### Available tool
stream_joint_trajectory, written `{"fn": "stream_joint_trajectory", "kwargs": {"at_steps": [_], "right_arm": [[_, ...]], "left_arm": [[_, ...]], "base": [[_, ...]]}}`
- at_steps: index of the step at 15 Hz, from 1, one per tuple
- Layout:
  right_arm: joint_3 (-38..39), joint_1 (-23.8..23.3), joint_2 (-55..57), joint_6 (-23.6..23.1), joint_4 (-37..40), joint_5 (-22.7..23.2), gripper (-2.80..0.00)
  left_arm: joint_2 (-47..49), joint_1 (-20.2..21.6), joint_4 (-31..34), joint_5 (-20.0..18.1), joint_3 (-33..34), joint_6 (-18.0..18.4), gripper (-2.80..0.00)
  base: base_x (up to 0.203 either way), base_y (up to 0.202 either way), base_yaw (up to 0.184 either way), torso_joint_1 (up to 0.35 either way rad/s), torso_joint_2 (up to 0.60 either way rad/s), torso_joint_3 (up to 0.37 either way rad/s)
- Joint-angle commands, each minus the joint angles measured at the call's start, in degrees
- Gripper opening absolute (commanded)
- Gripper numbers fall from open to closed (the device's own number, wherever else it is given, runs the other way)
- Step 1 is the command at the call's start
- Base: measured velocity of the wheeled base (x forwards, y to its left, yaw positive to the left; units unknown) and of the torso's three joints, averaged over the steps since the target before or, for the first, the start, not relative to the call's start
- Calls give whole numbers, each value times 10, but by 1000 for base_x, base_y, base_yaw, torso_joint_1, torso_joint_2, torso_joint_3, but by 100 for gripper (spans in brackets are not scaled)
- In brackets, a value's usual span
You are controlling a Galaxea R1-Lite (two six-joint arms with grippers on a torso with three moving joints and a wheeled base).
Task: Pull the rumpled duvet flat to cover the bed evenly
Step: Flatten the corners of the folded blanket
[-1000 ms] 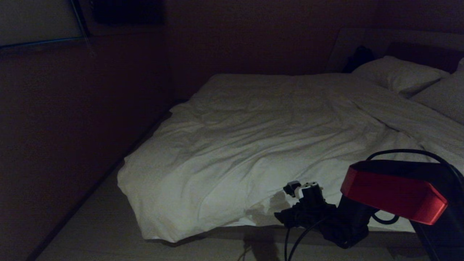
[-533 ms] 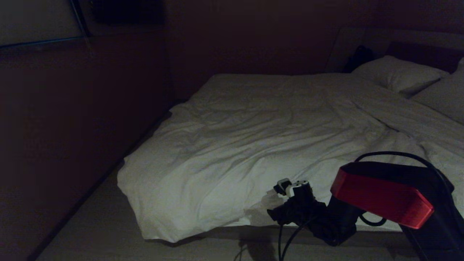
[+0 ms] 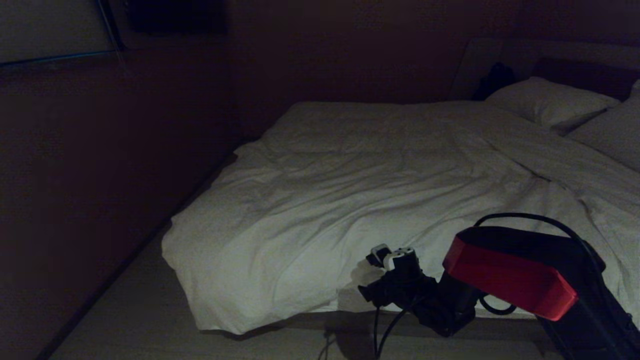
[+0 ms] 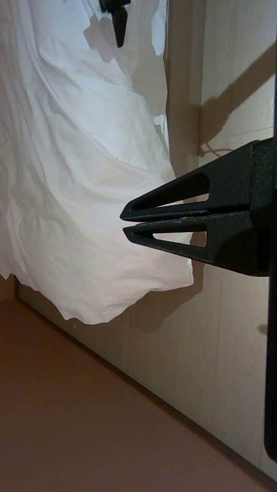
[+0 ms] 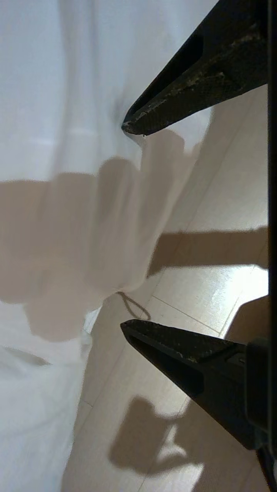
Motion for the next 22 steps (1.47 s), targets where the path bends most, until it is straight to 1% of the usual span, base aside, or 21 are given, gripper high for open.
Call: {"fn": "stream_joint_trajectory", "kwargs": {"at_steps": [1, 3, 8, 11, 14, 21, 22], "right_arm": [[-12, 1, 12, -3, -3, -1, 0], [-26, 2, 21, -10, -3, 0, 0], [-48, 4, 28, -11, 0, 0, 0], [-48, 5, 28, -11, 1, -3, 0], [-41, 6, 25, -14, 1, -20, 0], [-40, 13, 21, -13, 20, -21, 0], [-40, 13, 21, -14, 20, -21, -280]], "left_arm": [[0, 0, 0, 0, 0, 0, -280], [0, 0, 0, 0, 0, 0, -280], [0, 0, 0, 0, 0, 0, -280], [0, 0, 0, 0, 0, 0, -280], [0, 0, 0, 0, 0, 0, -280], [0, 0, 0, 0, 0, 0, -280], [0, 0, 0, 0, 0, 0, -280]], "base": [[0, 0, 0, 0, 0, 0], [0, 0, 0, 0, 0, 0], [0, 0, 0, 0, 0, 0], [0, 0, 0, 0, 0, 0], [0, 0, 0, 0, 0, 0], [0, 0, 0, 0, 0, 0], [0, 0, 0, 0, 0, 0]]}}
